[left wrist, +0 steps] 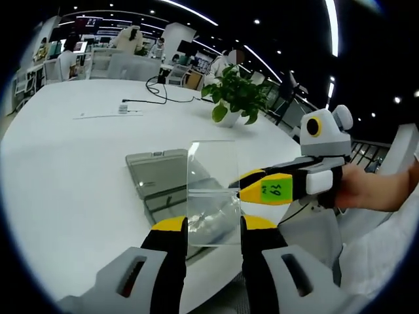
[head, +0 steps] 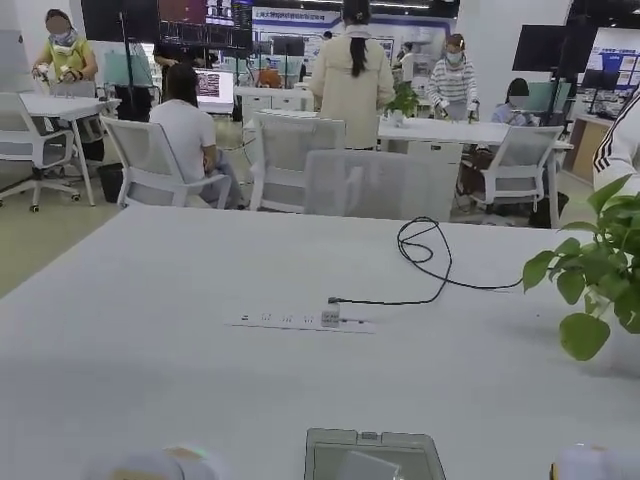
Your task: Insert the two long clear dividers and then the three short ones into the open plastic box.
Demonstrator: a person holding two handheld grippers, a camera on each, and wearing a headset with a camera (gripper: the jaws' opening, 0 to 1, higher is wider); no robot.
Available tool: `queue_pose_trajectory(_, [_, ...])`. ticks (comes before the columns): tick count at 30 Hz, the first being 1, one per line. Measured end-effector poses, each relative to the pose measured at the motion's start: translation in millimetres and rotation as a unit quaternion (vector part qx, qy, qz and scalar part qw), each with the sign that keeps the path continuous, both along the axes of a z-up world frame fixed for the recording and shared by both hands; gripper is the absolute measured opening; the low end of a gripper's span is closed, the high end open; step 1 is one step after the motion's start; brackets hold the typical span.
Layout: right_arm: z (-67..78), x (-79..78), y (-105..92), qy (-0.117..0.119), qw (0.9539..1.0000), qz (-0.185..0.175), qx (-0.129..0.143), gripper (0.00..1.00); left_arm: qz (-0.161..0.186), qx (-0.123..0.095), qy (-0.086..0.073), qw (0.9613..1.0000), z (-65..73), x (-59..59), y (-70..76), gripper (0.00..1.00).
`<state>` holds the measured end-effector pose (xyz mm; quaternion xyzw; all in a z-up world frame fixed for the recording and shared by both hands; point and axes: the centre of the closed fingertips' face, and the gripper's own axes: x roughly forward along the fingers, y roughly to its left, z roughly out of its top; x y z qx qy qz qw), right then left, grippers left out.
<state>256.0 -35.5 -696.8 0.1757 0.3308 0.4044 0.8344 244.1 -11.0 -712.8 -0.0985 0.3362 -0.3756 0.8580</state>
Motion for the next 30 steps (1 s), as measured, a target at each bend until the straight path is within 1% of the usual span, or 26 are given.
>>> queue_pose_trajectory(4, [0.8, 2.3, 2.8, 0.006, 0.9999, -0.009, 0.004, 0.18, -0.005, -0.002, -0.003, 1.0000, 2.4, -0.9, -2.8, 0.30])
queue_pose_trajectory(7, [0.2, 2.2, 3.7, 0.012, 0.9998, -0.016, 0.007, 0.12, -0.008, -0.001, -0.006, 1.0000, 3.3, -1.0, -3.8, 0.30])
queue_pose_trajectory(8, [0.1, 1.3, 4.6, 0.016, 0.9997, -0.016, 0.008, 0.08, -0.008, 0.002, -0.007, 0.9999, 3.1, -0.8, -4.0, 0.30])
queue_pose_trajectory(10, [0.0, 3.1, 4.0, 0.025, 0.9989, -0.037, 0.010, 0.08, -0.005, 0.002, -0.008, 1.0000, 2.9, 0.1, -4.3, 0.30])
queue_pose_trajectory(11, [-0.3, 2.8, 4.0, 0.027, 0.9988, -0.040, 0.009, 0.07, -0.003, 0.001, -0.006, 1.0000, 2.4, 0.6, -5.2, 0.30])
queue_pose_trajectory(12, [1.2, 4.0, 3.3, 0.020, 0.9987, -0.045, 0.008, 0.07, -0.005, 0.002, -0.008, 1.0000, 1.9, 0.2, -6.0, 0.26])
queue_pose_trajectory(13, [2.1, 5.1, 3.4, 0.027, 0.9981, -0.053, 0.015, 0.07, -0.005, 0.012, -0.010, 0.9999, -0.6, 0.2, -3.8, 0.23])
queue_pose_trajectory(14, [2.7, 5.7, 3.6, 0.028, 0.9980, -0.054, 0.017, 0.07, -0.006, 0.010, -0.013, 0.9998, -0.6, 0.0, -4.5, 0.23])
queue_pose_trajectory(15, [2.2, 6.4, 3.4, 0.026, 0.9981, -0.054, 0.012, 0.07, -0.006, 0.004, -0.013, 0.9999, 0.5, -0.1, -5.8, 0.25])
queue_pose_trajectory(16, [2.2, 6.8, 3.6, 0.025, 0.9983, -0.053, 0.011, 0.07, -0.007, -0.009, -0.005, 0.9999, 2.3, -2.6, -9.9, 0.29])
queue_pose_trajectory(17, [2.3, 6.8, 3.7, 0.025, 0.9983, -0.052, 0.011, 0.07, -0.009, -0.005, -0.007, 0.9999, 2.0, -3.0, -9.9, 0.31])
queue_pose_trajectory(19, [2.1, 7.1, 3.9, 0.026, 0.9984, -0.050, 0.009, 0.07, -0.016, 0.003, -0.015, 0.9998, 1.2, -3.4, -9.4, 0.31])
queue_pose_trajectory(20, [2.2, 7.1, 4.0, 0.027, 0.9984, -0.050, 0.009, 0.07, -0.015, 0.002, -0.015, 0.9998, 1.3, -3.5, -9.7, 0.32])
queue_pose_trajectory(21, [1.9, 7.7, 3.6, 0.029, 0.9984, -0.049, 0.008, 0.07, -0.015, -0.006, -0.012, 0.9998, 1.8, -4.1, -10.0, 0.33])
queue_pose_trajectory(22, [1.8, 8.3, 3.5, 0.031, 0.9984, -0.048, 0.007, 0.07, -0.017, -0.006, -0.014, 0.9997, 1.5, -4.4, -9.4, 0.33])
queue_pose_trajectory(24, [2.0, 11.4, 1.6, 0.035, 0.9982, -0.048, 0.003, 0.07, -0.035, -0.001, -0.032, 0.9989, 1.6, -6.2, -8.3, 0.34])
queue_pose_trajectory(25, [1.9, 11.9, 1.1, 0.037, 0.9981, -0.048, 0.002, 0.07, -0.044, 0.002, -0.037, 0.9984, 0.4, -8.3, -6.7, 0.36])
queue_pose_trajectory(26, [1.0, 13.7, -0.5, 0.046, 0.9978, -0.048, -0.001, 0.07, -0.050, 0.003, -0.040, 0.9979, -0.3, -10.0, -5.5, 0.39])
queue_pose_trajectory(27, [-0.3, 16.3, -3.1, 0.052, 0.9973, -0.050, -0.009, 0.07, -0.068, 0.007, -0.059, 0.9959, -0.7, -12.2, -3.6, 0.42])
queue_pose_trajectory(28, [-1.5, 18.2, -4.8, 0.059, 0.9969, -0.051, -0.014, 0.07, -0.080, 0.011, -0.066, 0.9946, -2.1, -14.6, -1.7, 0.45])
queue_pose_trajectory(29, [-3.1, 20.8, -6.6, 0.072, 0.9959, -0.052, -0.018, 0.07, -0.089, 0.014, -0.070, 0.9935, -4.5, -17.8, 1.3, 0.48])
queue_pose_trajectory(30, [-4.5, 23.0, -8.1, 0.079, 0.9952, -0.052, -0.023, 0.07, -0.100, 0.017, -0.082, 0.9915, -5.2, -19.5, 3.1, 0.51])
